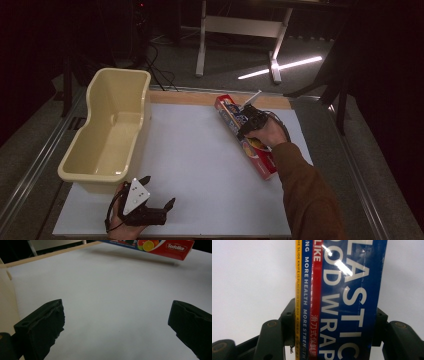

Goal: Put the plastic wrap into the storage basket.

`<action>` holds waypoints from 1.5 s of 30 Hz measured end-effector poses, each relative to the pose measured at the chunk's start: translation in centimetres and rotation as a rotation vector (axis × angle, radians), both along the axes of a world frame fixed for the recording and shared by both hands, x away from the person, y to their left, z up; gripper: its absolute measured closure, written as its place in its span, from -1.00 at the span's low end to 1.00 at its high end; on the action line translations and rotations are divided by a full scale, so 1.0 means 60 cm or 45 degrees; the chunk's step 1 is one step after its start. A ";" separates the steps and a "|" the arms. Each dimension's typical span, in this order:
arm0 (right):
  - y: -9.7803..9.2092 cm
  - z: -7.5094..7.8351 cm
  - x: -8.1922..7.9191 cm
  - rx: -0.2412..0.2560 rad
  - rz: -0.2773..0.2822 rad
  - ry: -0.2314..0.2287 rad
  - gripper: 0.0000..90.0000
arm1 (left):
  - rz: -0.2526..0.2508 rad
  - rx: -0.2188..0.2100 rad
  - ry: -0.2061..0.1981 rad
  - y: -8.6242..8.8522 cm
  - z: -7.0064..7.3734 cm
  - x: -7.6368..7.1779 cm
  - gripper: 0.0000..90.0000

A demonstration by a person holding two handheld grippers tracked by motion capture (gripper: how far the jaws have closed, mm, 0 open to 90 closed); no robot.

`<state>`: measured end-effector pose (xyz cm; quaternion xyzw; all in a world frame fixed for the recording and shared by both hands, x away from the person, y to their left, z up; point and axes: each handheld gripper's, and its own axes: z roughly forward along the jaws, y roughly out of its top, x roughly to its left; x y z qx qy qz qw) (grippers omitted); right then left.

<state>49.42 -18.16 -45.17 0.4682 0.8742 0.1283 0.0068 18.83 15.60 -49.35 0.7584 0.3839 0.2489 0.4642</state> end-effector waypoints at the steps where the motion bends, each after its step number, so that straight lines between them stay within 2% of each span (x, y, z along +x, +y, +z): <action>1: 0.001 0.003 -0.001 0.028 -0.005 -0.001 -0.07 | -0.001 0.000 0.000 0.000 0.000 0.000 -0.98; 6: 0.007 0.018 -0.007 0.161 -0.023 -0.005 -0.06 | -0.001 -0.001 -0.002 -0.001 0.000 0.000 -0.98; 10: 0.012 0.030 -0.013 0.294 -0.045 -0.008 -0.06 | -0.001 -0.001 -0.001 -0.001 0.000 0.000 -0.98; 15: 0.022 0.044 -0.021 0.453 -0.071 0.019 -0.06 | -0.002 -0.002 -0.002 -0.001 0.000 0.000 -0.98; 19: 0.033 0.054 -0.027 0.542 -0.091 0.033 -0.06 | -0.004 -0.002 -0.002 -0.002 0.000 0.000 -0.98; 20: 0.033 0.054 -0.027 0.542 -0.091 0.033 -0.06 | -0.004 -0.002 -0.002 -0.002 0.000 0.000 -0.98; 22: 0.042 0.060 -0.031 0.613 -0.107 0.046 -0.06 | -0.005 -0.001 -0.003 -0.002 0.000 0.000 -0.98; 27: 0.058 0.073 -0.037 0.721 -0.142 0.067 -0.06 | -0.008 0.000 -0.004 -0.002 0.000 -0.001 -0.98; 31: 0.073 0.083 -0.040 0.777 -0.140 0.071 -0.07 | -0.010 0.002 -0.003 -0.002 0.000 0.000 -0.98; 40: 0.109 0.090 -0.043 0.859 -0.151 0.089 -0.07 | -0.012 0.002 -0.005 -0.002 0.000 -0.001 -0.98; 43: 0.123 0.091 -0.046 0.916 -0.174 0.104 -0.06 | -0.012 -0.001 -0.007 -0.001 0.001 -0.002 -0.98; 45: 0.126 0.091 -0.047 0.927 -0.180 0.111 -0.07 | -0.012 -0.001 -0.007 -0.001 0.001 -0.002 -0.98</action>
